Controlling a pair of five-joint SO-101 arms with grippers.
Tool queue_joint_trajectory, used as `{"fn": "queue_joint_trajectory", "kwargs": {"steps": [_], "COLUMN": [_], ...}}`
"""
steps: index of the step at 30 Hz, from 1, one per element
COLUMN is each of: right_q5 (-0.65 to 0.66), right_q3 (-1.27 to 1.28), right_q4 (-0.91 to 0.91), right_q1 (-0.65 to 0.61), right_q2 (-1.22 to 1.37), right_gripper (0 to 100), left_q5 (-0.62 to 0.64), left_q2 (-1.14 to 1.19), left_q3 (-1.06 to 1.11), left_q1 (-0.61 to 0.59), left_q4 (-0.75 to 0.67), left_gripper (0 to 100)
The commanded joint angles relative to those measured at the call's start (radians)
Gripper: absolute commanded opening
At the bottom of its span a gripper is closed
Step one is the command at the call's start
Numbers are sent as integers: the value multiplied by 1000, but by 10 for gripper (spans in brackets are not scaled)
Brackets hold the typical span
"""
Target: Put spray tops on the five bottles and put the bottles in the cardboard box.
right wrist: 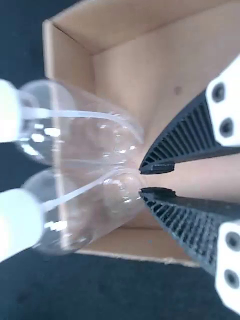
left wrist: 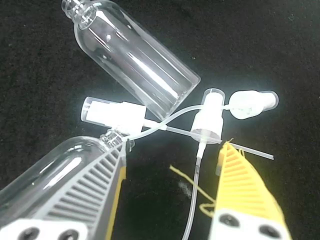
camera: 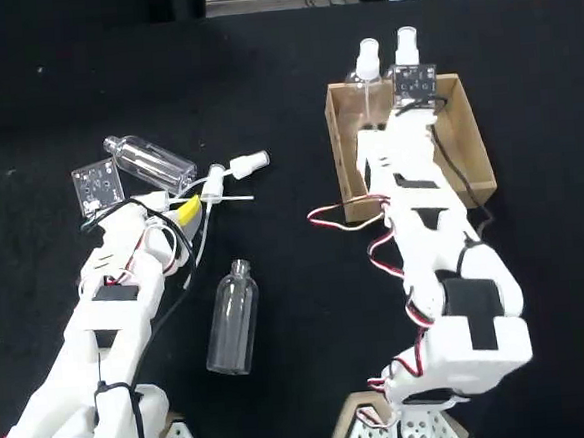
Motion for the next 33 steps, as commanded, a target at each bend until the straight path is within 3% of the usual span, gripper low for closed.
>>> {"fn": "queue_joint_trajectory", "kwargs": {"steps": [1,24,33], "right_q5": [0,2,2], "right_q3": [-102,-160,77], "right_q4": [-28,-28,-20], "right_q1": [-14,-43,-38], "right_q2": [31,104,-240], "right_gripper": [11,11,11], "left_q5": [2,2,2], "left_q2": [-23,-23,-23], "left_q3": [-12,-12,-12], "left_q1": [12,10,8], "left_q4": [-21,-21,-21], "left_gripper": [285,285,285]}}
